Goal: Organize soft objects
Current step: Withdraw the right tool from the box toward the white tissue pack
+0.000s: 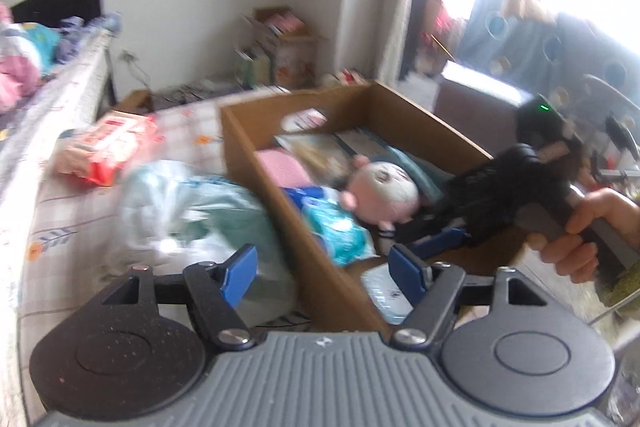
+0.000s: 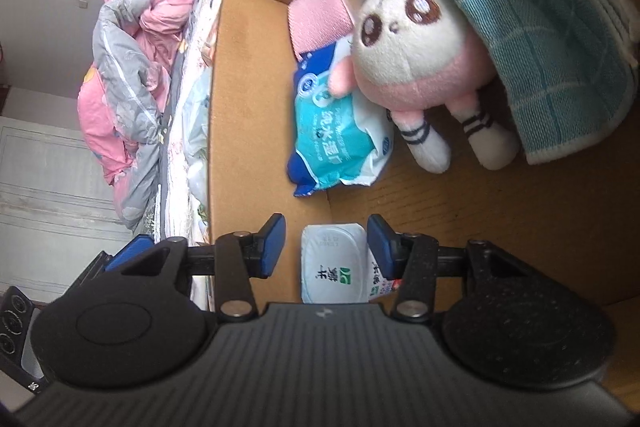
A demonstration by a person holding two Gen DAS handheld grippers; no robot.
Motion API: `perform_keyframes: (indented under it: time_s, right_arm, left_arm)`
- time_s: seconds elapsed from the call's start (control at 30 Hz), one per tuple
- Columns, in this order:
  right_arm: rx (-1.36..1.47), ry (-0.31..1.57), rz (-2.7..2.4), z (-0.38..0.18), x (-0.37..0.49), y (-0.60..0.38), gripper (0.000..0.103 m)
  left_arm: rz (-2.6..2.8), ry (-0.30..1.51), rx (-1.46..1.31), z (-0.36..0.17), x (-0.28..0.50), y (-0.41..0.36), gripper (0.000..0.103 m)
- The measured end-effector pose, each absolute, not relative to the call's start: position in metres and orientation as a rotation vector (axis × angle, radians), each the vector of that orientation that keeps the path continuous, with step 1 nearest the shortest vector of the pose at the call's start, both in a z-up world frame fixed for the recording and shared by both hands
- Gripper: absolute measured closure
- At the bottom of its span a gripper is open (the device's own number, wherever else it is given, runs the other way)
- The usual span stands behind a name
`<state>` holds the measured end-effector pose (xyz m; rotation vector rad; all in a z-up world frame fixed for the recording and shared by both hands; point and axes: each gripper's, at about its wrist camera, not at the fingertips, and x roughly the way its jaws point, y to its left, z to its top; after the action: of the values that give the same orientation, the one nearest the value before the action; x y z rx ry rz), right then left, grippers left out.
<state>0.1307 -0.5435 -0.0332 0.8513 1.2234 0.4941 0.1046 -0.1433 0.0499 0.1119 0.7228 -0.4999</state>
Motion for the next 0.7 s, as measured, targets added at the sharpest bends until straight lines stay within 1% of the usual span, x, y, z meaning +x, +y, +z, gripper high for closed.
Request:
perform_keyframes:
  time_s: [0.1,0.13,0.17,0.4,0.57,0.7]
  right_arm:
    - [0.842,1.122,0.498,-0.018,0.123,-0.544,0.045]
    - [0.835,1.084,0.496,-0.012,0.12,-0.545,0.041]
    - [0.823,1.054,0.494,-0.008,0.116,-0.543,0.039]
    - [0.712,0.942,0.469,0.021,0.102,-0.525,0.038]
    - [0.665,0.871,0.536,0.055,0.101,-0.496,0.038]
    - [0.643,0.864,0.645,0.073,0.107,-0.456,0.038]
  left_arm:
    - [-0.416,0.677,0.067,0.051,0.09,-0.105,0.021]
    - [-0.389,0.68,0.049,0.05,0.086,-0.092,0.02]
    - [-0.362,0.686,0.035,0.05,0.083,-0.08,0.02]
    - [-0.201,0.719,0.028,0.036,0.068,-0.028,0.02]
    - [-0.153,0.727,0.033,0.026,0.061,-0.014,0.02]
    - [-0.127,0.734,0.035,0.016,0.058,-0.007,0.02]
